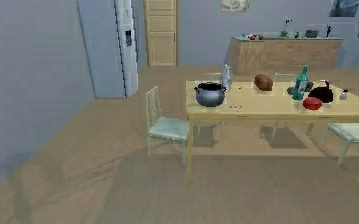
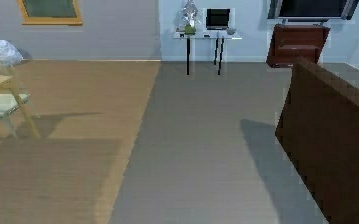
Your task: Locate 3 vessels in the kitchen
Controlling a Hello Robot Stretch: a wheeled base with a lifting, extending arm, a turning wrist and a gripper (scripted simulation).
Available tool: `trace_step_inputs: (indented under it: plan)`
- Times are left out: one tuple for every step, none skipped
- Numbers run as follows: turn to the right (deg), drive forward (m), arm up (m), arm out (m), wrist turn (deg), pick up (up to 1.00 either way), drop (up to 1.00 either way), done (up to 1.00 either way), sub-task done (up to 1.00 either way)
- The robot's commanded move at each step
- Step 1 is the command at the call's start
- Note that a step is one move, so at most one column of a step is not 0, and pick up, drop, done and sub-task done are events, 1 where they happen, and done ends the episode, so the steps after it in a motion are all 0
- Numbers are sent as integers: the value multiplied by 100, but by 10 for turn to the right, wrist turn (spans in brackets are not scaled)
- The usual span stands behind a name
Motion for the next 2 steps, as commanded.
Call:
trace_step_inputs:
  plan:
    - [240,0,0,0,0,0,0,0,0]
    - [0,90,0,0,0,0,0,0,0]
